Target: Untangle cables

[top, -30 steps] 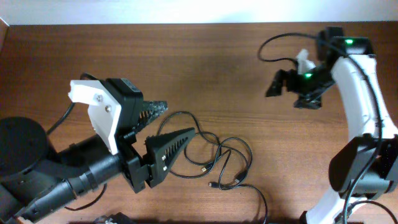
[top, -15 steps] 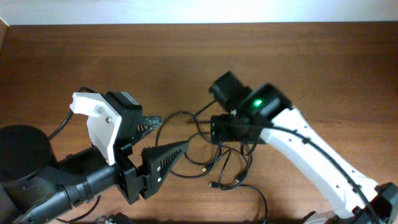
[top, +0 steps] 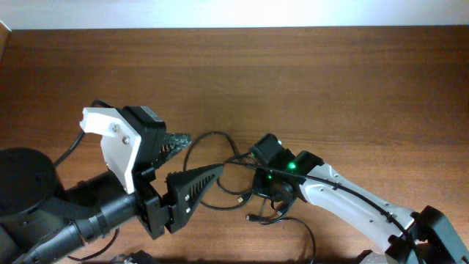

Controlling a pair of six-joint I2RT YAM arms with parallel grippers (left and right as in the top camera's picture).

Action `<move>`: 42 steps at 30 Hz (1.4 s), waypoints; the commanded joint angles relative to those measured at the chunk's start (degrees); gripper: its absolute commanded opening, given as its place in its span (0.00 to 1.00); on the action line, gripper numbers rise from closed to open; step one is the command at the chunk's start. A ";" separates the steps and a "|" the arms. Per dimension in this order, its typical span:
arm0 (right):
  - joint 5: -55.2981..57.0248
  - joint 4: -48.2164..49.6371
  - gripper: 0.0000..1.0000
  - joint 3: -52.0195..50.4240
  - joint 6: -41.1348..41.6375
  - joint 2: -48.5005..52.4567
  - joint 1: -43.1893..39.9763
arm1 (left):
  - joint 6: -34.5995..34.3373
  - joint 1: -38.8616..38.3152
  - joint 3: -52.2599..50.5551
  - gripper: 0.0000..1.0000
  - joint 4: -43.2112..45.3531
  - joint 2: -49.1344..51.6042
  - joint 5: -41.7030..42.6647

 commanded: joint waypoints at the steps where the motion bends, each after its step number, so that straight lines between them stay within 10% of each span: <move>1: -1.57 2.19 0.04 -0.72 1.09 -0.66 0.28 | 0.92 -0.13 0.66 0.67 0.17 -0.28 -0.39; 8: -11.45 13.05 0.04 4.17 -12.04 -2.71 -2.60 | 0.92 -0.13 0.66 0.68 0.15 -0.28 -0.42; 24: -8.09 -11.61 0.04 60.35 -21.24 -15.56 -11.45 | 0.94 -0.13 0.66 0.69 0.13 -0.28 -0.44; 36: -16.26 -2.62 0.04 62.07 -13.20 -13.94 -11.78 | 0.94 -0.13 0.66 0.71 -0.26 0.24 -4.04; 42: 4.02 2.03 0.04 62.03 -13.49 -11.82 -14.69 | 0.94 -0.13 0.66 0.78 -3.30 0.96 -4.07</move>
